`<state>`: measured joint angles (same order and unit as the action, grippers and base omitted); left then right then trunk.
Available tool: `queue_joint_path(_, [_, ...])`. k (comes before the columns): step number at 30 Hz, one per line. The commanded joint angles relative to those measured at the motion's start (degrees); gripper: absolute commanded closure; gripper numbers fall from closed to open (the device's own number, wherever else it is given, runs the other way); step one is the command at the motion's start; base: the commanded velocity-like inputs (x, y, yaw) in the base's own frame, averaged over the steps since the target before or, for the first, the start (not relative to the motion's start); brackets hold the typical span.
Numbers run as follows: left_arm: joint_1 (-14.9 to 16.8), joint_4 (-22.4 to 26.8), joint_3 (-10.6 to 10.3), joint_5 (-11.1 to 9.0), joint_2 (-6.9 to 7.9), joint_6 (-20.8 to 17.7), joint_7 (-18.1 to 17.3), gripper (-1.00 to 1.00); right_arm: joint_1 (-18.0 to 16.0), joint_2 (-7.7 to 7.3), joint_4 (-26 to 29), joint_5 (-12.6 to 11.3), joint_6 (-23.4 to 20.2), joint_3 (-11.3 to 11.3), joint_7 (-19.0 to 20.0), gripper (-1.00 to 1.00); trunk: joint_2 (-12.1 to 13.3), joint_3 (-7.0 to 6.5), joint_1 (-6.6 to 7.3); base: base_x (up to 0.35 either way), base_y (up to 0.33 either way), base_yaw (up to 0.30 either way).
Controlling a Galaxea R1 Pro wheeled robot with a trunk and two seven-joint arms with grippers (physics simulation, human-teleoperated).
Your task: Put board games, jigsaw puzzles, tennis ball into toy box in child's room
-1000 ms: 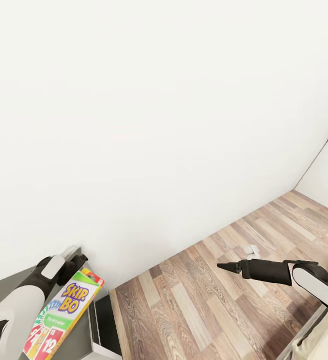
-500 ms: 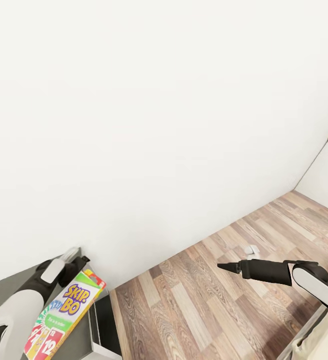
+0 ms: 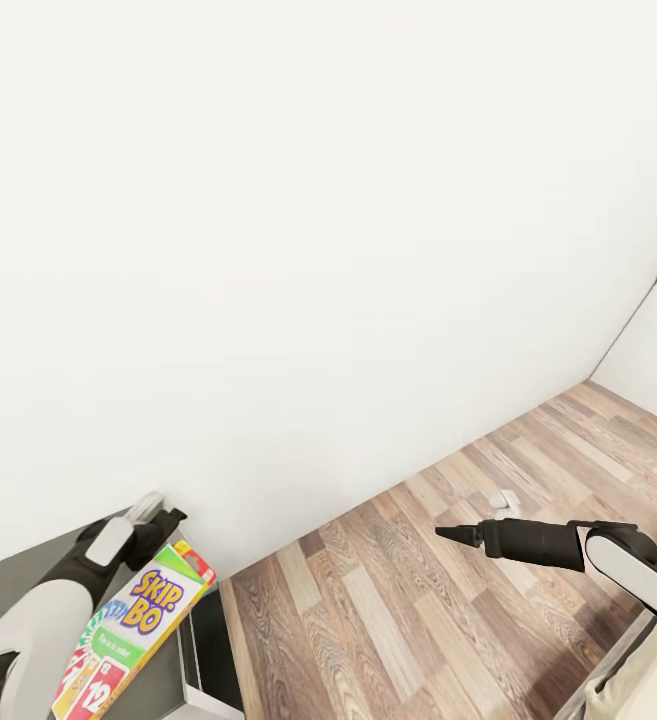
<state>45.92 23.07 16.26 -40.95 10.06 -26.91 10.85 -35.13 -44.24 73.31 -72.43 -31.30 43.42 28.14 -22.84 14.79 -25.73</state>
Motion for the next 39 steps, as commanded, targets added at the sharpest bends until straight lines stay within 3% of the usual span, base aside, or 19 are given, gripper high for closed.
queue_joint_path(1, [-0.03, -0.07, 0.22, -0.79, 0.09, -0.28, 0.53, -1.0, -0.12, -0.05, -0.01, -0.41, -0.16, 0.17, -0.02, -1.0, -0.08, 0.13, -0.05, 0.0, 0.0, 0.0])
queue_joint_path(7, [-0.24, 1.98, 0.38, -0.8, 0.68, -0.67, 0.4, -1.0, -0.12, -0.02, -0.06, -0.37, -0.16, 0.17, -0.07, -1.0, -0.08, 0.13, -0.05, 0.0, 0.0, 0.0])
queue_joint_path(12, [-2.37, 8.17, 0.51, -0.89, 1.37, -1.55, 0.35, -1.0, -0.12, 0.2, -0.35, -0.3, 0.05, 0.23, -0.2, -1.0, -0.08, 0.13, -0.05, 0.0, 0.0, 0.0])
queue_joint_path(17, [-6.5, 19.1, 0.8, -1.11, 1.68, -4.1, 0.44, -1.0, -0.12, 0.4, -0.61, -0.04, 0.36, 0.47, -0.18, -1.0, -0.08, 0.13, -0.05, 0.0, 0.0, 0.0])
queue_joint_path(18, [-6.5, 19.1, 0.8, -1.11, 1.68, -4.1, 0.44, -1.0, -0.12, 0.4, -0.61, -0.04, 0.36, 0.47, -0.18, -1.0, -0.08, 0.13, -0.05, 0.0, 0.0, 0.0])
queue_joint_path(20, [-8.83, 25.19, 1.72, -1.69, 1.75, -5.77, 0.54, -1.0, -0.12, 0.44, -0.81, 0.25, 0.49, 0.55, -0.15, -1.0, -0.08, 0.13, -0.05, 0.0, 0.0, 0.0])
queue_joint_path(21, [-8.83, 25.19, 1.72, -1.69, 1.75, -5.77, 0.54, -1.0, -0.12, 0.44, -0.81, 0.25, 0.49, 0.55, -0.15, -1.0, -0.08, 0.13, -0.05, 0.0, 0.0, 0.0])
queue_joint_path(23, [-11.29, 31.74, 2.91, -2.3, 1.77, -7.32, 0.63, -1.0, -0.12, 0.55, -1.31, 0.55, 0.57, 0.62, -0.13, -1.0, -0.08, 0.13, -0.05, 0.0, 0.0, 0.0])
queue_joint_path(29, [-12.91, 30.1, 4.53, -0.49, 3.4, -5.74, 2.25, -1.0, -1.29, 1.58, 0.31, 0.45, 1.31, 0.59, -0.06, -1.0, -0.08, 0.13, -0.05, 0.0, 0.0, 0.0])
queue_joint_path(37, [-13.36, 27.52, 6.94, -0.49, 5.94, -5.74, 2.7, -1.0, -1.29, 1.58, 1.3, 0.45, 1.31, 0.59, -0.06, -1.0, -0.08, 0.13, -0.05, 0.0, 0.0, 0.0])
queue_joint_path(39, [-13.36, 26.87, 6.94, -0.49, 5.94, -5.74, 2.7, -1.0, -1.29, 1.58, 1.3, 0.45, 1.31, 0.59, -0.06, -1.0, -0.08, 0.13, -0.05, 0.0, 0.0, 0.0])
